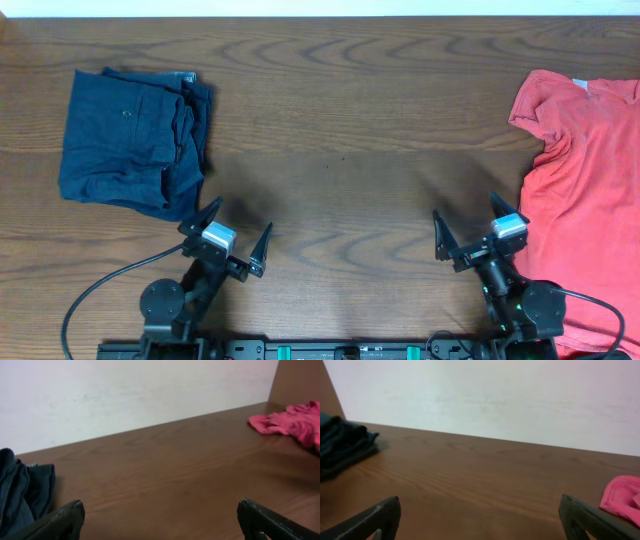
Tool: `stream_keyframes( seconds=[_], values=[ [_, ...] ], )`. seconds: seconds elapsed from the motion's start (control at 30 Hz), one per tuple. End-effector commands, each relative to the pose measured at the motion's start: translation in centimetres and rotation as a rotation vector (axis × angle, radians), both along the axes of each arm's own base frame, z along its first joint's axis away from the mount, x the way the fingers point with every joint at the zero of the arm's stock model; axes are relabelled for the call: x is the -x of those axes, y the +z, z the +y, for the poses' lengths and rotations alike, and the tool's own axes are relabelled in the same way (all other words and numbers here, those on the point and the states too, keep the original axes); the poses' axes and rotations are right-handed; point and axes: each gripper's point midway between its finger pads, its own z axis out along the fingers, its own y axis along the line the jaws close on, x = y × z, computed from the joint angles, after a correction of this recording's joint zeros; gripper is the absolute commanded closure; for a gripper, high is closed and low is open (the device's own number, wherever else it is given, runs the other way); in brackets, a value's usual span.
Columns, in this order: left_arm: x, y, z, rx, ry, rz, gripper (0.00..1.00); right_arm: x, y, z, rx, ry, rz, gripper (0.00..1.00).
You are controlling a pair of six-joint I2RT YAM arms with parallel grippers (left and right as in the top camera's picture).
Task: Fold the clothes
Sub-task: 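Reach the right gripper to the coral t-shirt and grasp its edge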
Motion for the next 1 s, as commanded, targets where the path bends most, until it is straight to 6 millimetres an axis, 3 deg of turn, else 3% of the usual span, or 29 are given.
stream_keyframes(
  seconds=[0.0, 0.1, 0.33, 0.53, 0.67, 0.77, 0.97],
  values=[
    [1.0, 6.0, -0.2, 0.019, -0.012, -0.057, 0.02, 0.9, 4.8, 0.2, -0.05, 0.019, -0.044, 0.01],
    [0.9, 8.0, 0.2, 0.011, 0.011, 0.047, 0.02, 0.8, 5.8, 0.2, -0.041, 0.017, 0.055, 0.01],
    [-1.4, 11.2, 0.0, -0.012, 0.013, 0.404, 0.02, -1.7, 5.3, 0.4, 0.002, 0.006, 0.48, 0.01],
    [-4.1, 12.0, 0.0, -0.032, 0.019, 0.693, 0.02, -7.0, 5.2, 0.0, 0.012, -0.022, 0.82, 0.01],
    [-5.3, 10.9, -0.1, -0.046, 0.015, 0.822, 0.02, -11.3, 5.2, 0.2, -0.056, 0.031, 0.945, 0.01],
    [-5.5, 9.7, -0.2, -0.049, 0.015, 0.892, 0.02, -13.8, 2.8, -1.2, -0.002, 0.001, 1.005, 0.01],
    [-4.9, 8.6, -0.1, -0.054, 0.016, 0.957, 0.02, -15.4, -4.6, -7.6, 0.003, -0.297, 1.209, 0.01]
  ],
)
